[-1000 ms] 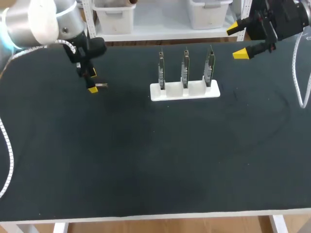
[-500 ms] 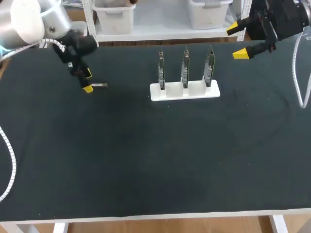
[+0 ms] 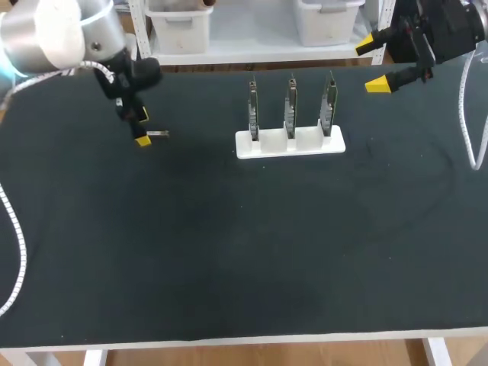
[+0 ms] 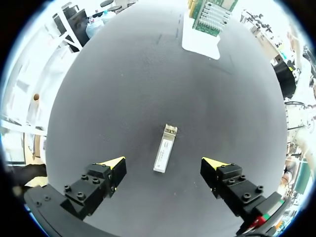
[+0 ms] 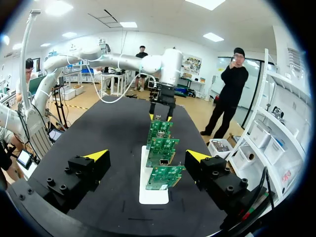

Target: Pick up the optical module with the left hand, and insert it into the network port with the right hand.

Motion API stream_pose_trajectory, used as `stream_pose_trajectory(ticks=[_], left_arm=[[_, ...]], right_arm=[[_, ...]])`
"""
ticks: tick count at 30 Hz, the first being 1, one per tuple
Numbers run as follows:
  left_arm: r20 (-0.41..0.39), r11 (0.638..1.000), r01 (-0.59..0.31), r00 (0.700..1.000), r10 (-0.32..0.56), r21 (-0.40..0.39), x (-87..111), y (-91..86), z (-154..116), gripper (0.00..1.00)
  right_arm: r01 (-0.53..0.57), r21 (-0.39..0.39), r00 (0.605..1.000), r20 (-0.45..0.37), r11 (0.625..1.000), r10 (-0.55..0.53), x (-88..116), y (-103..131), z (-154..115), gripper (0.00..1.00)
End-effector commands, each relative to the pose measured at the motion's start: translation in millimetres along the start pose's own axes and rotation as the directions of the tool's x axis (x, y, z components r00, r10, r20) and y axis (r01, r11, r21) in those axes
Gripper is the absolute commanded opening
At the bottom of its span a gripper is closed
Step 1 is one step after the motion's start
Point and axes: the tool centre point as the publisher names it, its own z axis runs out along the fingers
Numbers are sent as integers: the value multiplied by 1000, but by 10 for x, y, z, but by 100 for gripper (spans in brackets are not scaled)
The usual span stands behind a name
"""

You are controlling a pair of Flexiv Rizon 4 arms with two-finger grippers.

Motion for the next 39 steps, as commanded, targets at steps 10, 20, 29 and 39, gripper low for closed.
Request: stream_pose_trajectory(ticks=[10, 20, 29, 39], left_arm=[[-51, 983, 26, 999, -17, 183, -8, 130, 42, 100], [-17, 980, 10, 1000, -7, 200, -13, 126, 44, 100], [-122, 983, 24, 992, -1, 183, -21, 142, -34, 100], [-175, 976, 15, 984, 23, 216, -78, 117, 53, 100]], right_arm=[[0, 3, 1000, -2, 1000, 0, -7, 16, -1, 100], [0, 3, 1000, -2, 1000, 0, -7, 16, -1, 100], [0, 3, 1000, -2, 1000, 0, -7, 16, -1, 100], [0, 3, 1000, -2, 1000, 0, -7, 16, -1, 100]])
